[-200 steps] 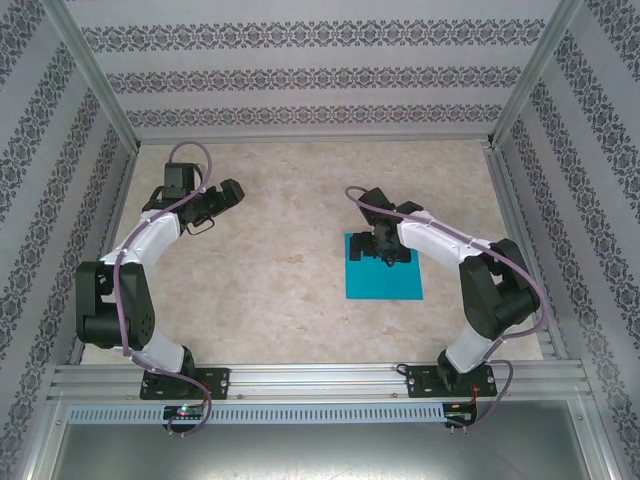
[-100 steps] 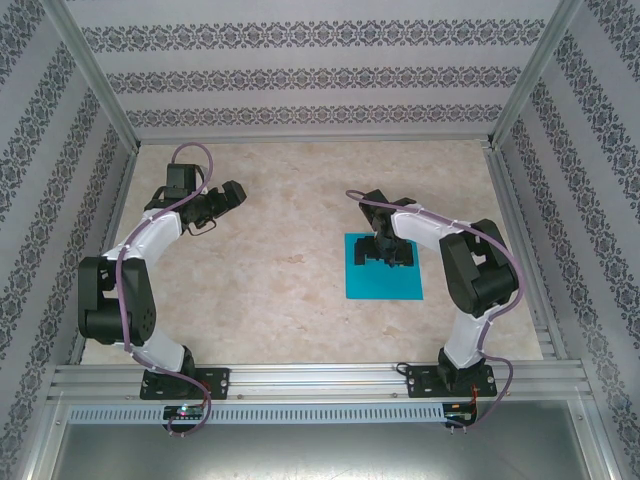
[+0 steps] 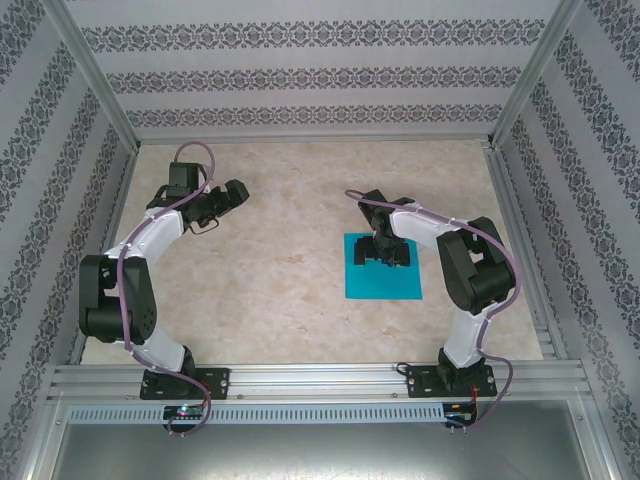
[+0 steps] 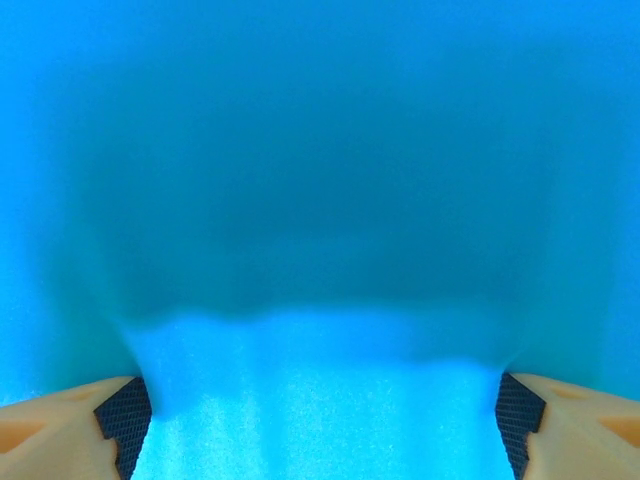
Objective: Fold a paper plane with a square sheet of paper (pick it up from the middle)
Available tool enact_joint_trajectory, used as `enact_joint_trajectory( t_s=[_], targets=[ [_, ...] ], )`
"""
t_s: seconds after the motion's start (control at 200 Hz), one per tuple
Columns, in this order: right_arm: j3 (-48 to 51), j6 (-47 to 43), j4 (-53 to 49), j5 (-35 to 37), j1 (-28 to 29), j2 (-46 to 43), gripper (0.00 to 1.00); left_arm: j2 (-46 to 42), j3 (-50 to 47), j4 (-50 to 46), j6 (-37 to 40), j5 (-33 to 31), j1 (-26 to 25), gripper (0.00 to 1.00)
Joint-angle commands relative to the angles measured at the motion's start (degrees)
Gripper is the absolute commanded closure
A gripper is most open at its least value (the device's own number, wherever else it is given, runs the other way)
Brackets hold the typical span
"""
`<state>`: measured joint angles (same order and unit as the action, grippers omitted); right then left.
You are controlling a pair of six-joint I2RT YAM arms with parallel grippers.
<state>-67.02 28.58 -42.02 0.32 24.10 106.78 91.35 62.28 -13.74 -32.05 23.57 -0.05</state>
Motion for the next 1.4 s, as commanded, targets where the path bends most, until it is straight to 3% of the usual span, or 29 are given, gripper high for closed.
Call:
enact_joint_trajectory(
  t_s=[0.0, 0.28, 0.39, 0.495, 0.749, 0.909, 1.269, 1.399],
  targets=[
    [2.2, 1.3, 1.2, -0.3, -0.6, 4.0, 0.13, 0.2, 1.8, -0.3, -0.7, 0.5, -0.7, 0.0],
    [2.5, 2.1, 2.3, -0.5, -0.8, 0.8, 0.27, 0.5, 1.4, 0.1, -1.2, 0.9, -0.7, 0.0],
    [2.4, 2.6, 4.6, -3.0, -0.4, -2.5, 0.44, 0.4, 0.4, 0.9, -2.6, 1.6, -0.8, 0.0],
    [2.8, 5.3, 11.0, -10.8, 0.2, -5.3, 0.62, 1.0, -1.8, 3.0, -6.3, 4.4, -0.9, 0.0],
    [1.3, 19.4, 37.1, -30.6, 5.9, -4.7, 0.66, 3.6, -8.9, 14.6, -15.0, 17.2, -3.0, 0.01],
    [0.9, 28.2, 51.5, -37.9, 6.8, 0.0, 0.67, 3.9, -13.0, 21.4, -17.4, 22.7, -4.0, 0.06],
    [3.2, 30.4, 54.0, -39.6, 5.4, 5.6, 0.64, 9.6, -18.8, 39.7, -27.6, 29.6, -8.7, 0.21],
    [4.7, 29.9, 52.8, -38.8, 4.3, 6.3, 0.59, 12.1, -18.3, 41.6, -29.2, 30.3, -9.6, 0.3]
  ],
)
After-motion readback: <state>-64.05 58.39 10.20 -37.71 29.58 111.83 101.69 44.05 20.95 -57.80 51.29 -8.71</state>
